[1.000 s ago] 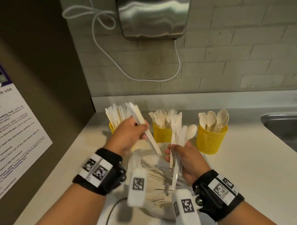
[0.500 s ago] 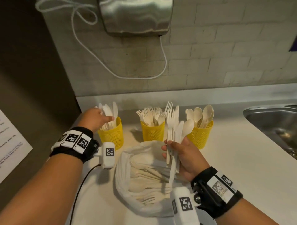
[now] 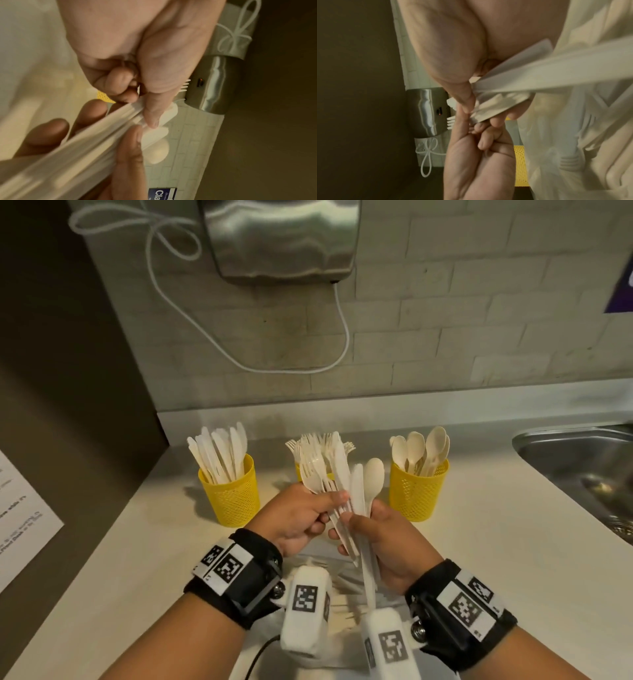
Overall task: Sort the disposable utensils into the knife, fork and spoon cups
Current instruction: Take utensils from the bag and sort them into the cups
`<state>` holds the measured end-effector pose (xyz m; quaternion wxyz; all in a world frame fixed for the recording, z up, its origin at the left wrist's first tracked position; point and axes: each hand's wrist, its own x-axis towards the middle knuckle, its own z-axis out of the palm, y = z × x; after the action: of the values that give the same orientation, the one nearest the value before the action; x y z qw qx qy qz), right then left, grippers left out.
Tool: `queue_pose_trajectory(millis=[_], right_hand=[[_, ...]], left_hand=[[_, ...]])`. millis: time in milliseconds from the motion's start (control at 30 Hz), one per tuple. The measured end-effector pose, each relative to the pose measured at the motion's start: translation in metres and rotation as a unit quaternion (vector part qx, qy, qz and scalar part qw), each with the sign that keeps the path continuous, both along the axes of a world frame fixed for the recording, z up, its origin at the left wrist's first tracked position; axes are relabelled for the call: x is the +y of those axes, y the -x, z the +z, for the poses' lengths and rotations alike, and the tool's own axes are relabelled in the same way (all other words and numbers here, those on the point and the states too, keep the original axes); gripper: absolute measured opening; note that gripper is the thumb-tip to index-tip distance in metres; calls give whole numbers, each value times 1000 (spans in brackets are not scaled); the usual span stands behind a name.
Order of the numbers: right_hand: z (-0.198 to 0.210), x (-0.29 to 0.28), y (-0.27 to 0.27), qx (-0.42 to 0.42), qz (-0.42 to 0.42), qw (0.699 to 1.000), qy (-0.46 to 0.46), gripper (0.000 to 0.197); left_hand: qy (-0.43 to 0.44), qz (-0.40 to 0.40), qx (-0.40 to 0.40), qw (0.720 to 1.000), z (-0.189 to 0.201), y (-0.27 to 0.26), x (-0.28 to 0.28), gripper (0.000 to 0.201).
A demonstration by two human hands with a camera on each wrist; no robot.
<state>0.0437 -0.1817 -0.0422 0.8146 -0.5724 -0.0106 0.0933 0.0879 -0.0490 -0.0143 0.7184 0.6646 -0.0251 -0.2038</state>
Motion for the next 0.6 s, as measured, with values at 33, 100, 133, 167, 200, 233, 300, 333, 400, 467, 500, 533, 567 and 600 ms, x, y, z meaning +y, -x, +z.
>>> queue_pose_trajectory(millis=[33, 100, 133, 167, 200, 233, 300, 333, 400, 467, 500, 533, 567, 600], right_hand=[[0, -1, 0, 8, 5, 1000, -10, 24], [-1, -3, 0, 25, 7, 999, -30, 23], [-2, -3, 0, 32, 3, 999, -36, 22], [-3, -3, 0, 38, -6, 998, -41, 21], [-4, -3, -1, 46, -22, 998, -48, 18], [-5, -4, -2, 57, -43, 996, -58, 14], [-7, -8, -4, 77, -80, 990, -81, 8], [-7, -10, -5, 81, -93, 988, -91, 7], [-5, -15, -7, 75, -112, 986, -102, 7], [-2, -17, -7, 57, -127, 984, -107, 7], [0, -19, -6, 50, -132, 984, -108, 6], [1, -19, -6, 46, -135, 984, -109, 5], [1, -20, -5, 43, -137, 984, -110, 5], [2, -21, -5, 42, -137, 983, -111, 5]], left_hand=[[27, 4, 13, 1000, -2, -2, 2, 8], [44, 14, 25, 999, -2, -4, 3, 6], [40, 24, 24, 999, -1, -6, 4, 5], [34, 37, 20, 999, 1, -8, 5, 4], [27, 53, 13, 998, 6, -10, 8, 5], [23, 69, 0, 997, 13, -13, 10, 6], [28, 98, -41, 994, 30, -24, 16, 8], [36, 109, -69, 991, 40, -30, 19, 10], [34, 123, -127, 984, 57, -44, 21, 14], [-14, 129, -173, 976, 65, -57, 17, 15], [-50, 127, -188, 973, 64, -64, 13, 15], [-93, 120, -199, 968, 62, -70, 10, 15], [-143, 109, -208, 961, 58, -76, 6, 14], [-197, 96, -216, 951, 53, -80, 2, 10]])
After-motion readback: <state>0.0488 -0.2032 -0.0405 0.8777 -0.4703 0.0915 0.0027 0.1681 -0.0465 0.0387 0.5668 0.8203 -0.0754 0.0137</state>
